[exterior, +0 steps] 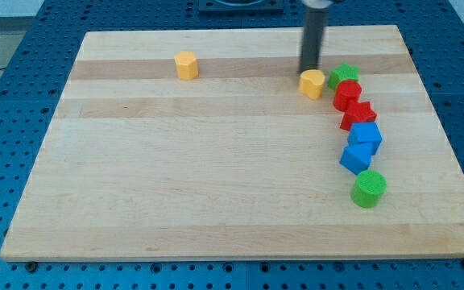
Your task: Move green star to the center of the board
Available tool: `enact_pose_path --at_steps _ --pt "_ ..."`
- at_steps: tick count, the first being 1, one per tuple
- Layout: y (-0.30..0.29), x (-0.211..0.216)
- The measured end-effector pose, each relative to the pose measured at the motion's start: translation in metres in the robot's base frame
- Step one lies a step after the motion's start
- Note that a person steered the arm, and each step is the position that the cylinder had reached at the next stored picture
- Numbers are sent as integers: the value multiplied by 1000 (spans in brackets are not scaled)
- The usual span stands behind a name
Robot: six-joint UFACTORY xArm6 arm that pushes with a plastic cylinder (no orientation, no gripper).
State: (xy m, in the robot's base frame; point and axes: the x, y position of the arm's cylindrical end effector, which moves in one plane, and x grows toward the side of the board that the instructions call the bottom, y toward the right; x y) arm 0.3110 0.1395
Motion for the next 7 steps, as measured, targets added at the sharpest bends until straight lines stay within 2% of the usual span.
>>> enact_pose_path --at_steps 1,2,3,5,6,7 --pt "12 18" --pt "-41 48" --pt "-102 48" --pt "10 -8" --pt "116 33" --pt "65 101"
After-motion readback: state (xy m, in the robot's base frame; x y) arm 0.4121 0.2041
